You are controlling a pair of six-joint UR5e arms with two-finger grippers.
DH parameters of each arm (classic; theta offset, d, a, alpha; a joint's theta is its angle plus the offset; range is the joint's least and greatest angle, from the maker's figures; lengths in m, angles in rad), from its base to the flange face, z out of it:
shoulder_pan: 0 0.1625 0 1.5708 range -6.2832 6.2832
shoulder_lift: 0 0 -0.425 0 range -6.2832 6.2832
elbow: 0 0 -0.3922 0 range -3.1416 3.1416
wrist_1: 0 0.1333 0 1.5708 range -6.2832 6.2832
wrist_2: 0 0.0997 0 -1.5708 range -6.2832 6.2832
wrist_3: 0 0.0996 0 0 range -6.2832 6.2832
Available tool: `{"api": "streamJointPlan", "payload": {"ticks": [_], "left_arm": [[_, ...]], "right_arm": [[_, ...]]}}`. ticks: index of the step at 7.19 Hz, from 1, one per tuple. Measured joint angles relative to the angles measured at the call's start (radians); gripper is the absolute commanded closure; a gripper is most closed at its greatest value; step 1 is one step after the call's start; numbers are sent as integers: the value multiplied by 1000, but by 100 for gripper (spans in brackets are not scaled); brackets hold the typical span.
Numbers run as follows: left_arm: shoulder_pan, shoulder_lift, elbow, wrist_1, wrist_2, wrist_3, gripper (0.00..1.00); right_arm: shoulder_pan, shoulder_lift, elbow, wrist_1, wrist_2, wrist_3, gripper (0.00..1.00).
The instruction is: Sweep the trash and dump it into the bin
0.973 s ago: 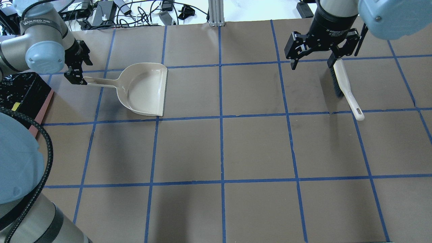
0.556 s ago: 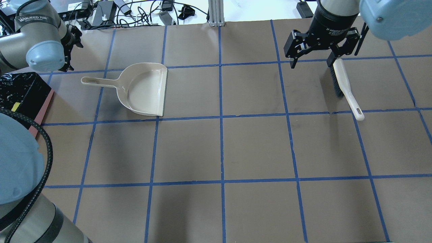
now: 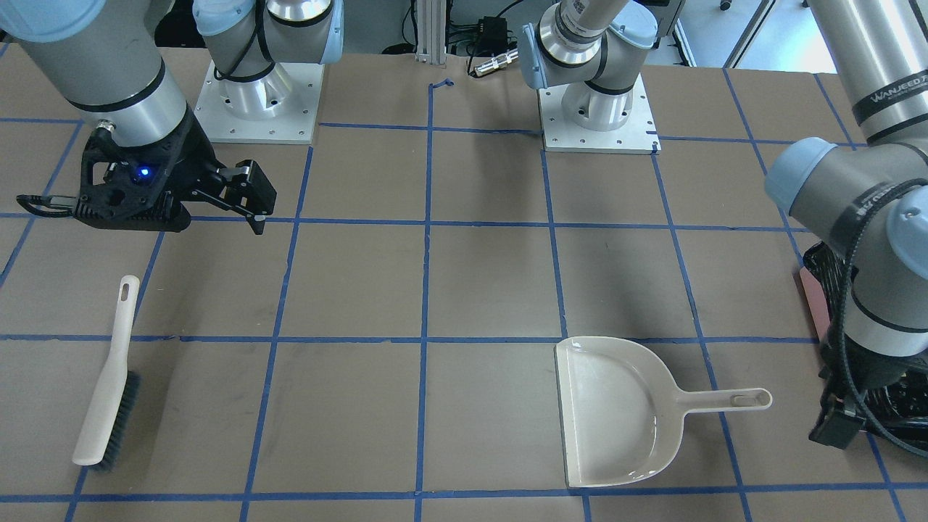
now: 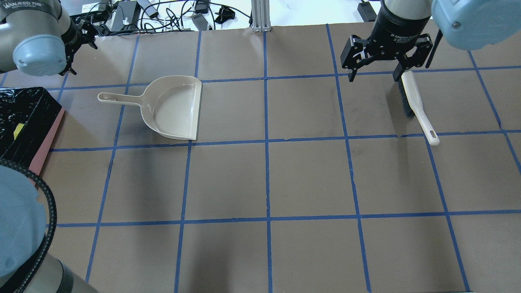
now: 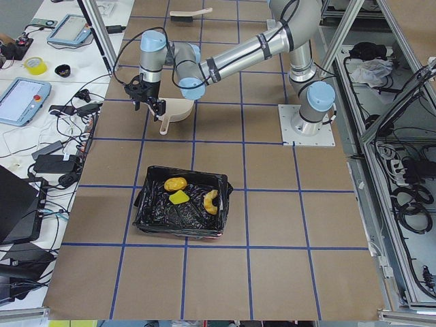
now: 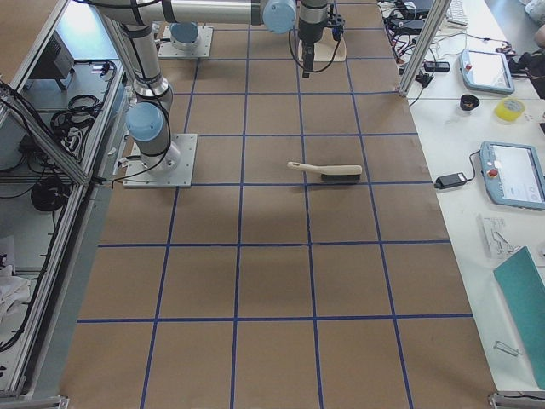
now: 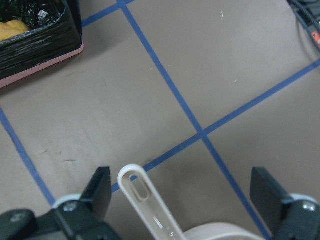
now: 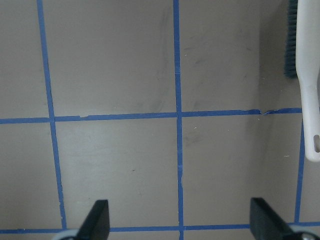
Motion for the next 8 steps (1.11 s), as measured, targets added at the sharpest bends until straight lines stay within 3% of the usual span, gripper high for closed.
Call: {"api": "streamJointPlan", "payload": {"ticks": [2,8], "left_arm": [[-51,80,-1,-132,-9,180,0],[-247,243,-13,-272,-63,522,0]], "right_arm": [[7,0,1,0,-5,11,0],[7,4,5,-6,-12,-2,0]]}}
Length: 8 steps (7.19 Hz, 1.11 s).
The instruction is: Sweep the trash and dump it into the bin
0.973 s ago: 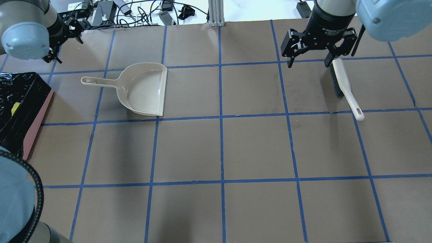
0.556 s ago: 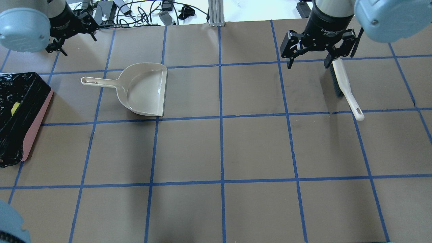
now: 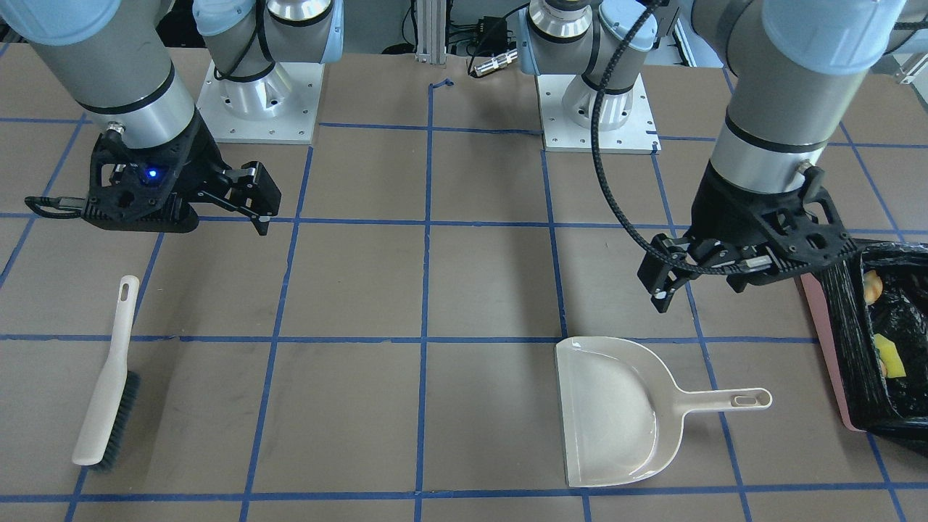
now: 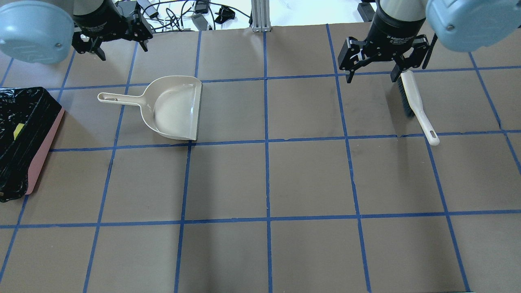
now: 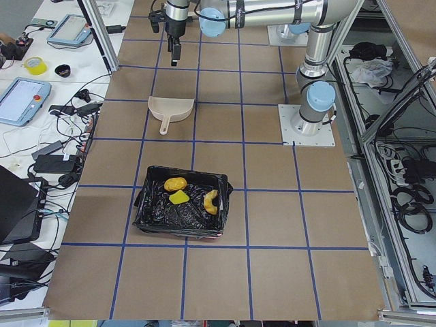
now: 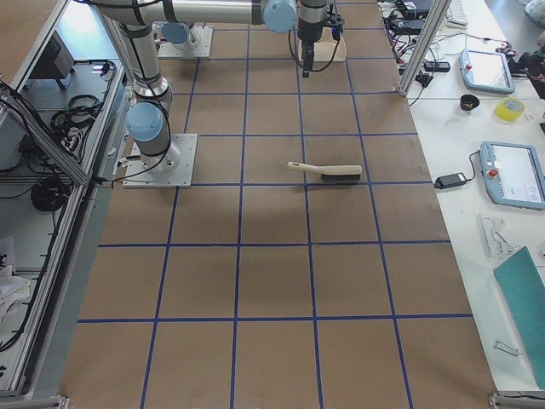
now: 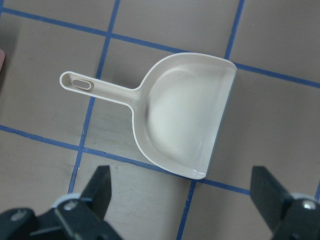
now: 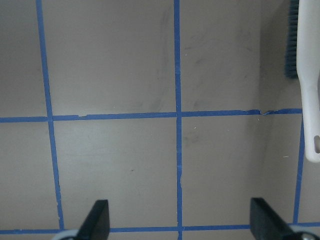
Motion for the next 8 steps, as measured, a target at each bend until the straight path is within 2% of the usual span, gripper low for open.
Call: {"api": "streamJointPlan", "payload": {"ticks": [3,8], "left_arm": [[-69,23,-5,-51,-4,159,0],[-81,80,-38,-231,-130,287,0]], "right_arm": [[-6,1,2,5,-1,-30,0],[-8,0,2,0,-1,-36,0]]}}
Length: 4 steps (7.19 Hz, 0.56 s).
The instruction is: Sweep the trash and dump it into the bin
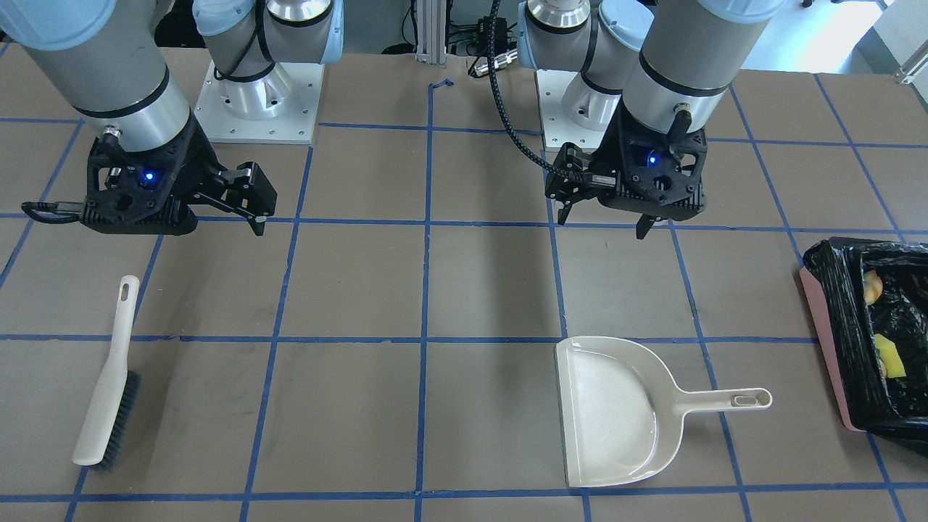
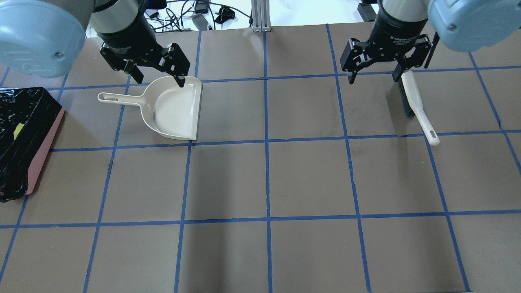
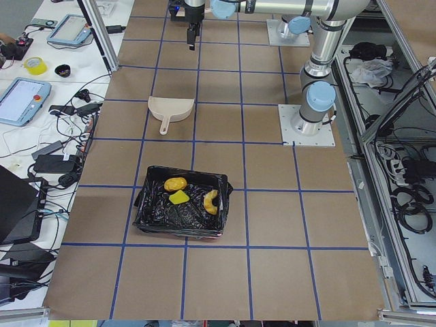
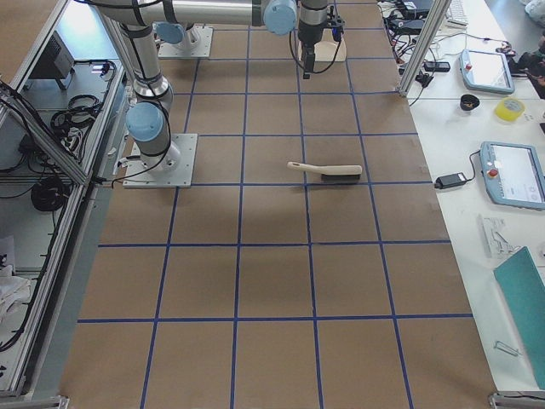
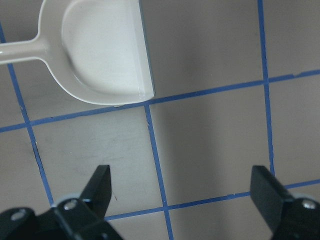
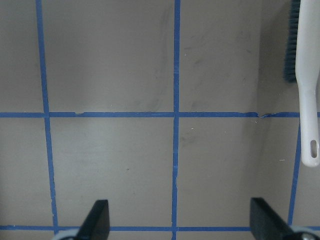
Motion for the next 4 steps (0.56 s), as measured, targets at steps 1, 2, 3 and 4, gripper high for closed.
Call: {"api": "streamJointPlan", "payload": {"ticks": [1,2,3,4], "left_arm": [[5,11,-23,-1,4,2,0],[11,19,-36,0,17,-2,0],[15,23,-41,2,31,-5,0],[17,24,-44,3,38,-7,0]], "right_arm": [[0,0,-1,0,1,0,0],[0,0,-1,0,1,0,0],[0,0,-1,1,1,1,0],[0,0,-1,1,0,1,0]]}}
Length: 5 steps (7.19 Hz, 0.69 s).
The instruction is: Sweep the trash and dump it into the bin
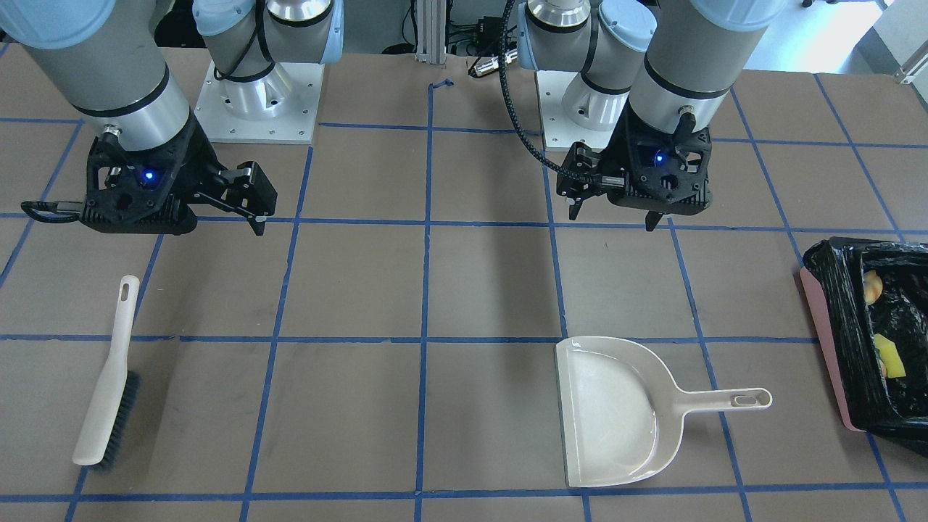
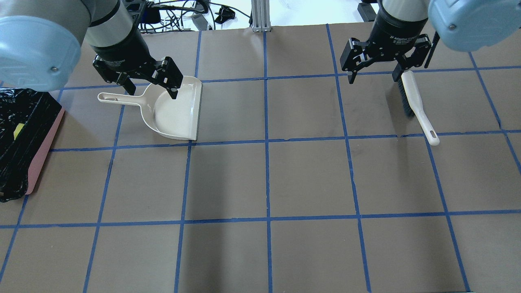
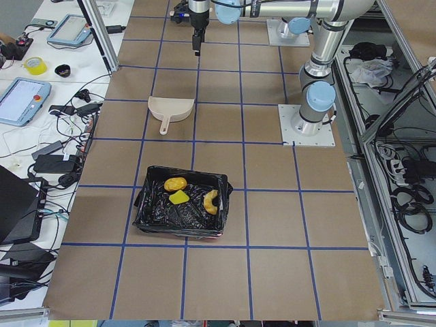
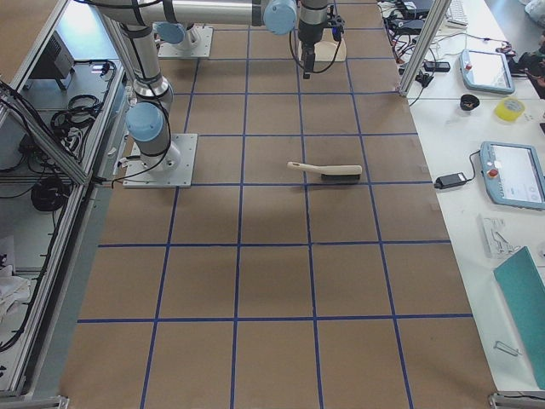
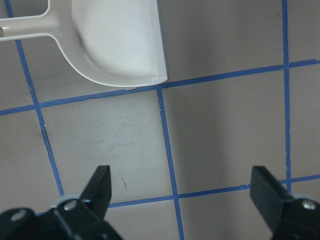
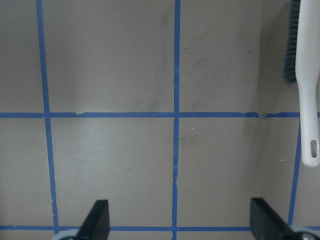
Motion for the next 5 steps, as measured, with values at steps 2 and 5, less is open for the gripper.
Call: {"api": "streamJointPlan", "payload": {"ticks": [2,5], "left_arm": [[1,-1,-2,2,2,-1,0],[0,-13,-4,3,0,-24,0]], "right_arm": [[0,0,0,0,0,0,0],[-1,0,-4,0,-9,4,0]]}}
